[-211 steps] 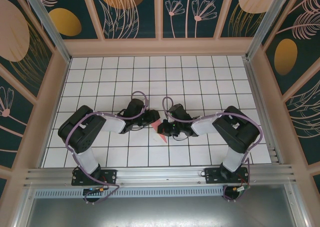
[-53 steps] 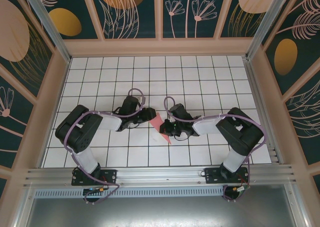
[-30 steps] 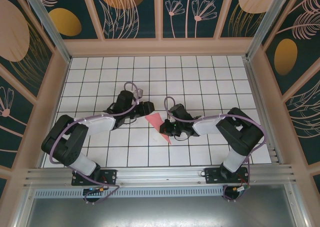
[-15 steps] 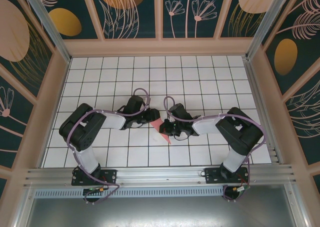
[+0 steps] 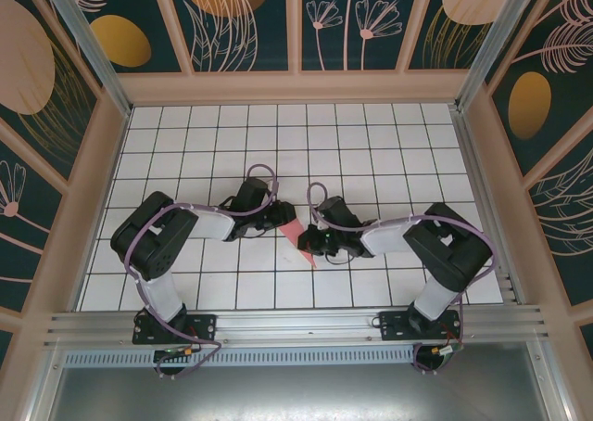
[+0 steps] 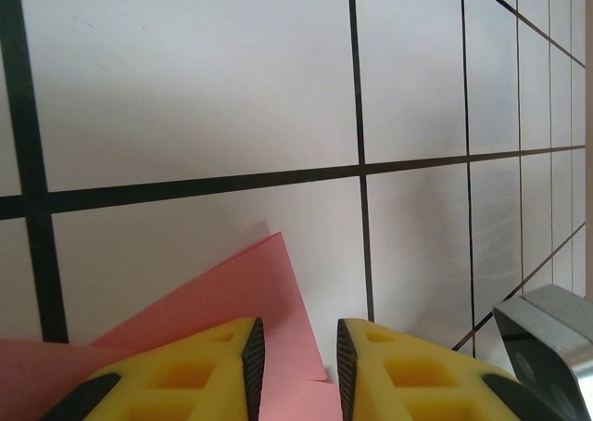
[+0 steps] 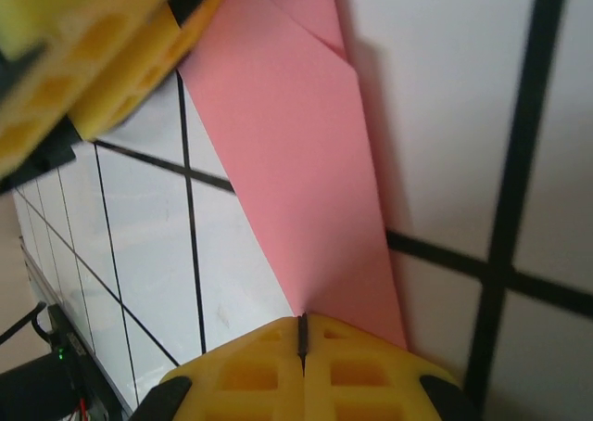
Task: Fold a paper plane with a square sheet of paper (pick it up from the middle)
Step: Fold the wing for the fifth time at the center of the table.
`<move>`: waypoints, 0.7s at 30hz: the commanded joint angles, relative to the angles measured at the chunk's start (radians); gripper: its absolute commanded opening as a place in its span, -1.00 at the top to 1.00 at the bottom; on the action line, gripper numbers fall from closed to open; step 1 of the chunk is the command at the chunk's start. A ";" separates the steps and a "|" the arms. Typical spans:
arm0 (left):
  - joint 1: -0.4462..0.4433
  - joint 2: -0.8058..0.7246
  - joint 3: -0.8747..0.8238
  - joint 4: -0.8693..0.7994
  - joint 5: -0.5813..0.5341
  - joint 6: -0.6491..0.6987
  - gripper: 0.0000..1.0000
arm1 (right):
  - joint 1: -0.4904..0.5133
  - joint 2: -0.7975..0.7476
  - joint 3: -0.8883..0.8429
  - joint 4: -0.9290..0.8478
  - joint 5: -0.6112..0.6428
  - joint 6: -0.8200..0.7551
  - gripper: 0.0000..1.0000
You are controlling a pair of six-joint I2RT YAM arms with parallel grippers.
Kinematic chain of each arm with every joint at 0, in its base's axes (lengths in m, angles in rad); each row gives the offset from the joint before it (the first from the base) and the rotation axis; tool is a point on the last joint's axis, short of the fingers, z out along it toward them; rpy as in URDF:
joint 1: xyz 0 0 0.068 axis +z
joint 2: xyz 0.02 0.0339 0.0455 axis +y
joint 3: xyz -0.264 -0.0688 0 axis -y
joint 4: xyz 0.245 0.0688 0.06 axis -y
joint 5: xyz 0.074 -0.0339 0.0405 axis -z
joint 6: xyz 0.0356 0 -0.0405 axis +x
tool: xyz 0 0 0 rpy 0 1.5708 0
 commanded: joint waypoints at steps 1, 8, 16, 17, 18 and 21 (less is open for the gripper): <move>0.006 0.044 -0.010 -0.119 -0.106 0.013 0.41 | 0.003 -0.028 -0.100 -0.041 -0.068 0.009 1.00; 0.005 0.045 -0.011 -0.119 -0.109 0.012 0.42 | 0.003 -0.085 -0.163 -0.048 -0.093 0.002 1.00; 0.005 0.043 -0.008 -0.122 -0.103 0.015 0.43 | 0.004 -0.188 -0.132 -0.086 -0.074 -0.014 0.99; 0.006 0.043 -0.008 -0.122 -0.101 0.015 0.42 | 0.004 -0.206 -0.118 -0.087 -0.064 -0.022 1.00; 0.005 0.040 -0.008 -0.120 -0.100 0.014 0.42 | 0.002 -0.218 -0.103 -0.091 -0.051 -0.028 1.00; 0.005 0.037 -0.008 -0.120 -0.100 0.015 0.42 | -0.003 -0.224 -0.058 -0.080 -0.026 -0.043 1.00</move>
